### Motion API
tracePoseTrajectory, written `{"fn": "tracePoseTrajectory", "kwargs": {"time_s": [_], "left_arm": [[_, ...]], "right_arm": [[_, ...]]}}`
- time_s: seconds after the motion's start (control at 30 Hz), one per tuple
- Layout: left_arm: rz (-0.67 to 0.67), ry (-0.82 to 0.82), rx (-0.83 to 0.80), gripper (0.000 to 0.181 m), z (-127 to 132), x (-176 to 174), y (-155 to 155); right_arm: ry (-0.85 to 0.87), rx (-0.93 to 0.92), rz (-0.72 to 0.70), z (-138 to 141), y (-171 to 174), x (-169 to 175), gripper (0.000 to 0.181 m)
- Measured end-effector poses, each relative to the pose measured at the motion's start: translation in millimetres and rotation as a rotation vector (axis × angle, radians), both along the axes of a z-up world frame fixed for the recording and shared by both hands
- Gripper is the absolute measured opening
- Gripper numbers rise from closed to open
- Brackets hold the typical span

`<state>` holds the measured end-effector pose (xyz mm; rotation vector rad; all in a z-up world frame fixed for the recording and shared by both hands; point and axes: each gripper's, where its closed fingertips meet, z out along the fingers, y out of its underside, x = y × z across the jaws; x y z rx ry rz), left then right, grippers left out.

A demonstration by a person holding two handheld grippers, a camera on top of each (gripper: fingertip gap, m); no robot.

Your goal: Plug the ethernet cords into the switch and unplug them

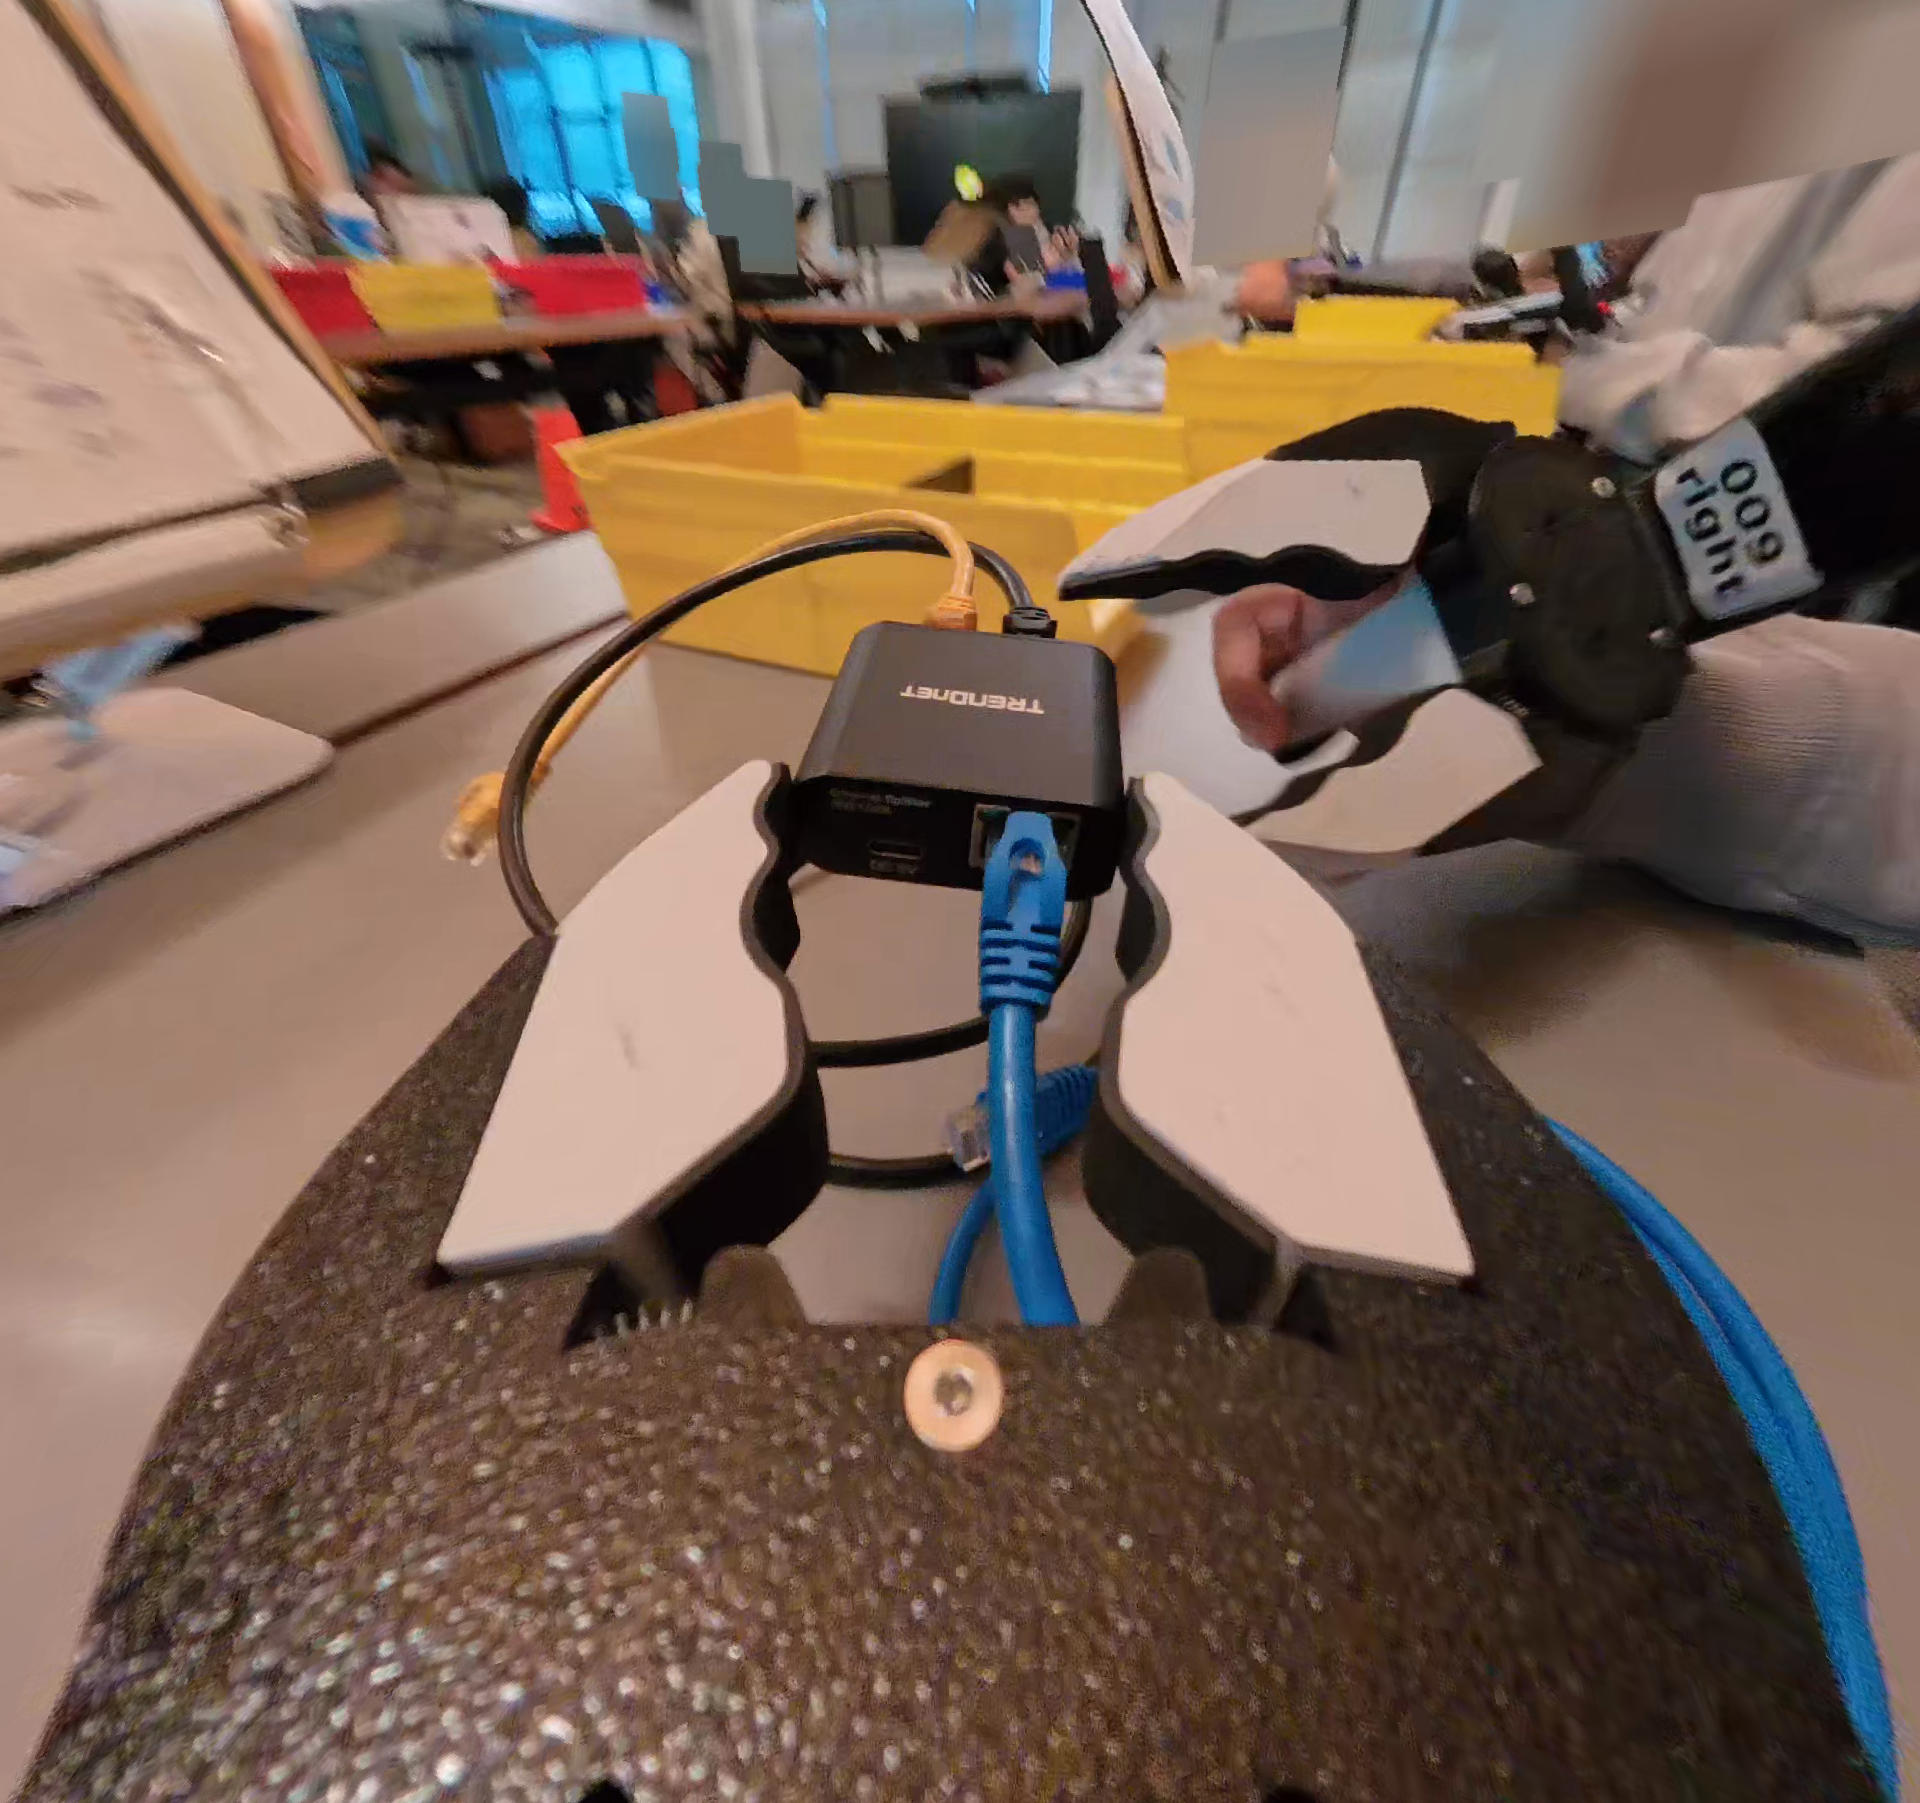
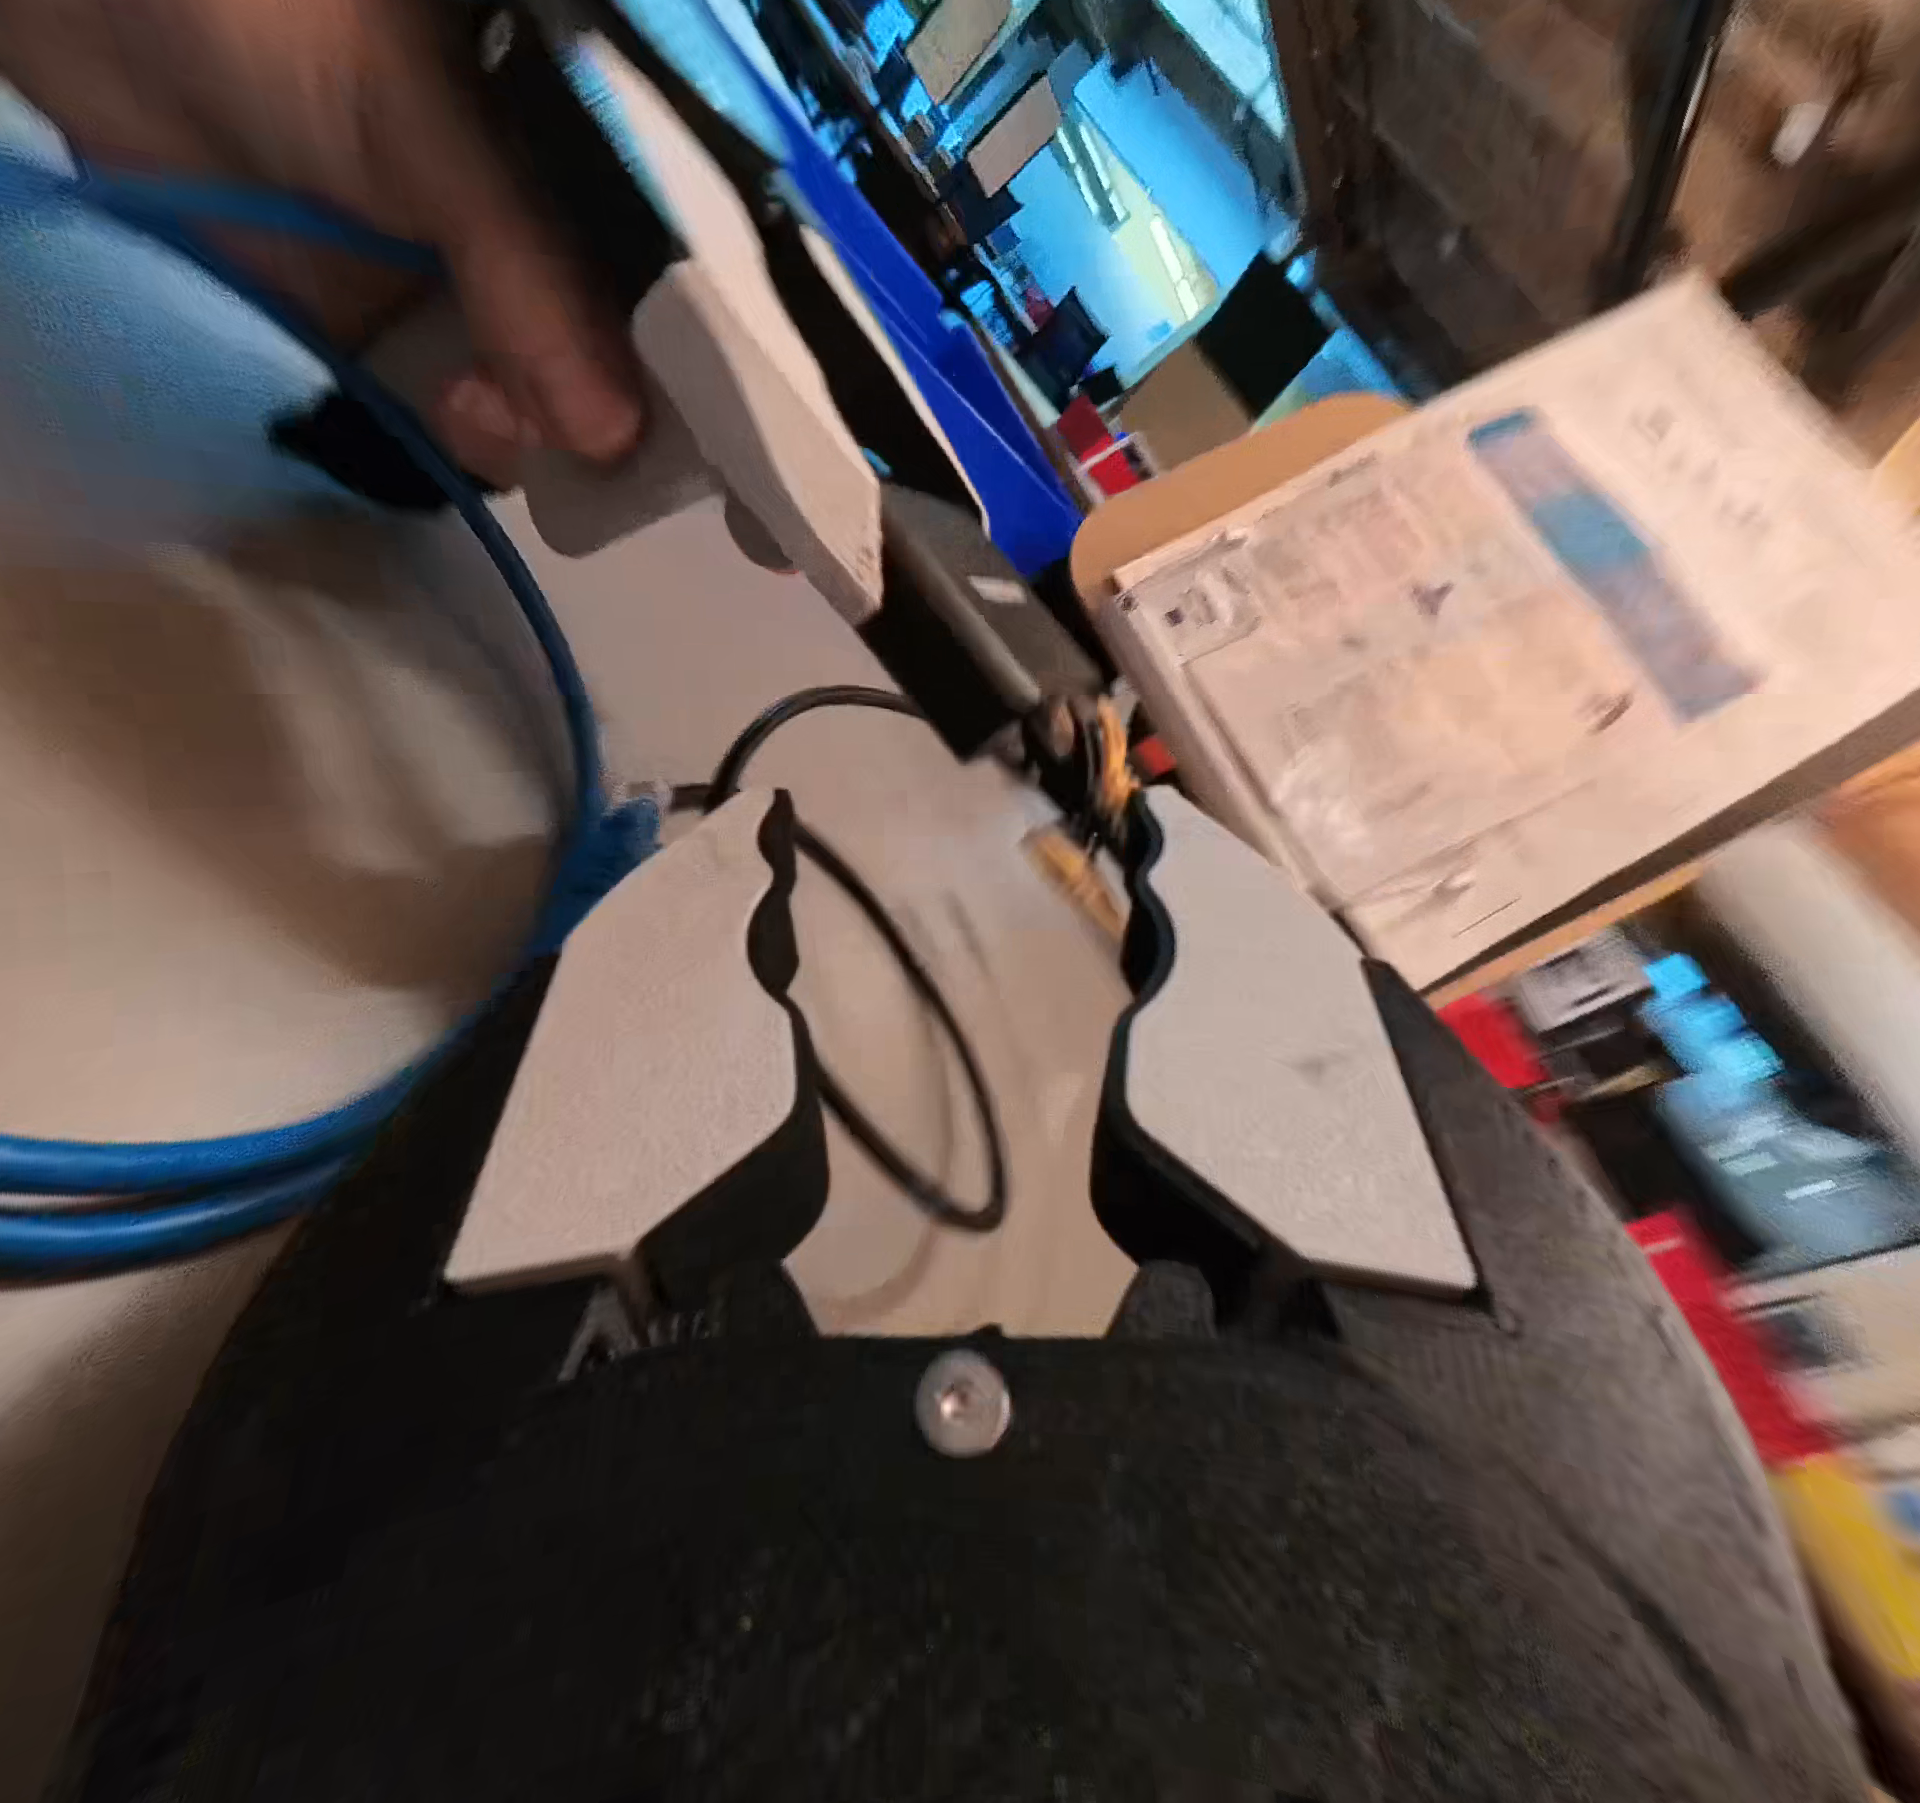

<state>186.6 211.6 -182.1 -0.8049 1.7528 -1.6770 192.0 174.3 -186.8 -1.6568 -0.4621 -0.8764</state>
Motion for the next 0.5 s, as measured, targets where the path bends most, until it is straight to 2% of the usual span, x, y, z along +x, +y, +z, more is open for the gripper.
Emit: {"fn": "tracePoseTrajectory", "kwargs": {"time_s": [0.07, 0.13, 0.17, 0.2, 0.23, 0.3, 0.37, 0.43, 0.5], "left_arm": [[0.043, -0.060, -0.014, 0.059, 8, 1, 7], [0.058, -0.097, -0.021, 0.059, 10, 0, 8], [0.058, -0.107, -0.028, 0.059, 10, -1, 6], [0.042, -0.108, -0.035, 0.059, 8, -3, 3], [0.026, -0.110, -0.027, 0.059, 8, -5, 0], [-0.002, -0.127, -0.007, 0.059, 7, -9, -5], [-0.010, -0.120, -0.004, 0.059, 6, -11, -8], [-0.022, -0.119, 0.034, 0.059, 3, -13, -13], [-0.011, -0.121, 0.079, 0.059, 0, -13, -16]], "right_arm": [[0.288, 0.057, -0.045, 5, -5, 9, 0.071], [0.709, 0.178, -0.091, 7, -7, 12, 0.082], [0.947, 0.241, -0.067, 5, -4, 5, 0.078], [1.157, 0.311, 0.015, 8, 1, -9, 0.075], [1.339, 0.401, 0.084, 12, 3, -18, 0.071], [1.638, 0.603, 0.128, 12, 0, -15, 0.061], [1.850, 0.765, 0.159, 6, -7, -5, 0.041], [1.902, 0.811, 0.245, 7, -8, -4, 0.025], [1.872, 0.815, 0.225, 7, -6, -4, 0.031]]}}
